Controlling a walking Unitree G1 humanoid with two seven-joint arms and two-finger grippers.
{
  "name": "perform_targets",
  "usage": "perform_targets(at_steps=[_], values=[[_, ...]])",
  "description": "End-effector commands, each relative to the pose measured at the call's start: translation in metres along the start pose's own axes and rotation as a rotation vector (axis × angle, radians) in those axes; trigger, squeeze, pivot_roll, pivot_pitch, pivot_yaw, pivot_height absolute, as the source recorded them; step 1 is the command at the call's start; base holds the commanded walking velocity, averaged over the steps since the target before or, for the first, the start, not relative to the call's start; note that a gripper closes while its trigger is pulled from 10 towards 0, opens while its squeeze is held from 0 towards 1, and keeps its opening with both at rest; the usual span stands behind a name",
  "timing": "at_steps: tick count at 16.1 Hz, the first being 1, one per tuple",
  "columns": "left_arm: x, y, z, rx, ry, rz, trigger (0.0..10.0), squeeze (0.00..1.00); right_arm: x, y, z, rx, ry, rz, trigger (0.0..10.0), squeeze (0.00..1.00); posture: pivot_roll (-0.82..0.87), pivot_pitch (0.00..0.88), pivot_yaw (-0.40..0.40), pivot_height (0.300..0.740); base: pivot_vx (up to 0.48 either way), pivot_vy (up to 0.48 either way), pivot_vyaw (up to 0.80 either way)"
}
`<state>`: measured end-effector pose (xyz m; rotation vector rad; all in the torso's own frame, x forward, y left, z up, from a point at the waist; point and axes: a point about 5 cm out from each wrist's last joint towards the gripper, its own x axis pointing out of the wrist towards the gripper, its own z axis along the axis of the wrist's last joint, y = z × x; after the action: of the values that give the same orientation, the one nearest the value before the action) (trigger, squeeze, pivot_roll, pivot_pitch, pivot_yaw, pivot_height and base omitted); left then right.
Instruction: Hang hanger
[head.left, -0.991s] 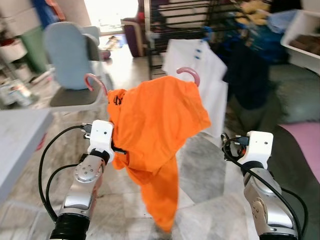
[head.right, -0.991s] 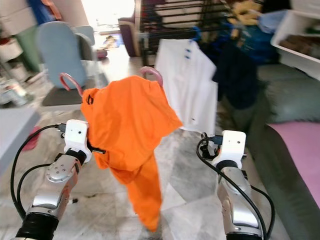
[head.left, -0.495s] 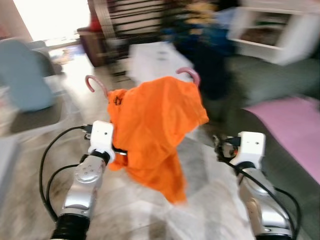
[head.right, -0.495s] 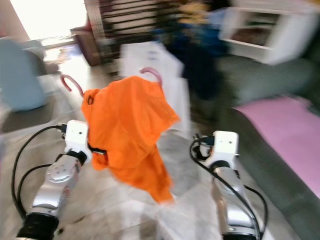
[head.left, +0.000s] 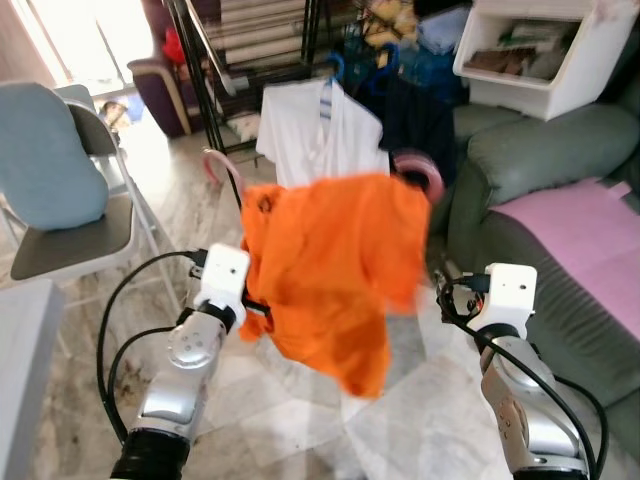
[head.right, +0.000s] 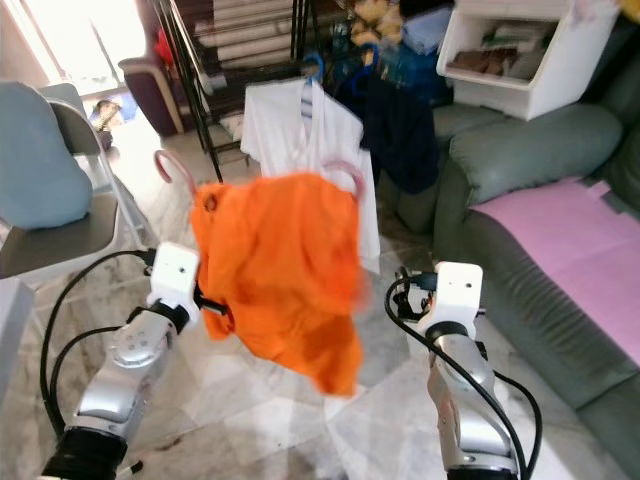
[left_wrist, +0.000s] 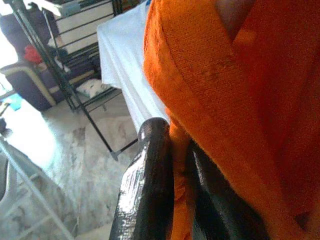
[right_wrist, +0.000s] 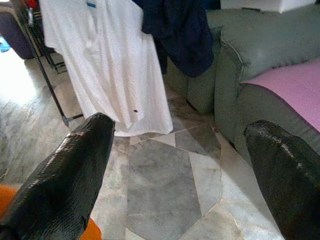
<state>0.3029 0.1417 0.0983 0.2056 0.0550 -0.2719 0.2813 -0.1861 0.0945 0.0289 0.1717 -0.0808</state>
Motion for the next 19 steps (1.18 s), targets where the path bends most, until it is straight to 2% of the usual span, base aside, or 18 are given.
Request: perform_targets(at_steps=[1,2,3,4,5,6,7,9,15,16,17,18,19], values=[[0.001,0.005,0.013,0.029,-0.058,0.018,10.0,0.00,0.001,0.004,0.003,-0.003,-0.013,0.013,10.0,0.00,-0.17,0.000,0.081,0.740,0.000,0.000,0.00],[0.002,0.004,0.014,0.034,-0.060,0.016,10.0,0.00,0.001,0.003,0.003,-0.004,-0.013,0.013,10.0,0.00,-0.17,0.000,0.082,0.740,0.000,0.000,0.00],[0.004,0.004,0.015,0.079,-0.065,0.018,10.0,0.00,0.001,0.003,0.003,-0.004,-0.012,0.015,10.0,0.00,-0.17,0.000,0.084,0.740,0.000,0.000,0.00],[0.007,0.006,0.018,0.155,-0.071,0.024,10.0,0.00,0.001,0.003,0.002,-0.006,-0.009,0.019,10.0,0.00,-0.18,0.000,0.089,0.740,0.000,0.000,0.00],[0.015,0.013,0.021,0.314,-0.068,0.061,10.0,0.00,0.002,0.004,0.001,-0.011,0.001,0.037,10.0,0.00,-0.18,0.000,0.093,0.740,0.000,0.000,0.00],[0.021,0.018,0.023,0.335,-0.055,0.063,10.0,0.00,0.002,0.005,0.001,-0.025,0.008,0.051,10.0,0.00,-0.19,0.000,0.098,0.740,0.000,0.000,0.00],[0.026,0.023,0.028,0.312,-0.064,0.064,10.0,0.00,0.001,0.006,0.001,-0.034,0.007,0.058,10.0,0.00,-0.19,0.000,0.100,0.740,0.000,0.000,0.00],[0.032,0.027,0.036,0.325,-0.092,0.060,10.0,0.00,-0.001,0.006,-0.001,-0.035,0.007,0.056,10.0,0.00,-0.20,0.000,0.113,0.740,0.000,0.000,0.00],[0.031,0.015,0.032,0.337,-0.119,0.025,10.0,0.00,0.000,0.012,-0.002,-0.045,0.008,0.074,10.0,0.00,-0.20,0.000,0.123,0.740,0.000,0.000,0.00],[0.031,0.016,0.032,0.404,-0.130,0.037,10.0,0.00,0.000,0.016,0.000,-0.040,0.015,0.122,10.0,0.00,-0.20,0.000,0.121,0.740,0.000,0.000,0.00],[0.033,0.021,0.034,0.524,-0.137,0.075,10.0,0.00,0.000,0.021,0.001,-0.055,0.022,0.178,10.0,0.00,-0.20,0.000,0.119,0.740,0.000,0.000,0.00],[0.038,0.025,0.033,0.649,-0.114,0.104,10.0,0.00,-0.001,0.026,0.001,-0.095,0.033,0.239,10.0,0.00,-0.20,0.000,0.119,0.740,0.000,0.000,0.00],[0.045,0.033,0.030,0.835,-0.065,0.143,10.0,0.00,-0.002,0.032,0.001,-0.184,0.060,0.337,10.0,0.00,-0.20,0.000,0.118,0.740,0.000,0.000,0.00]])
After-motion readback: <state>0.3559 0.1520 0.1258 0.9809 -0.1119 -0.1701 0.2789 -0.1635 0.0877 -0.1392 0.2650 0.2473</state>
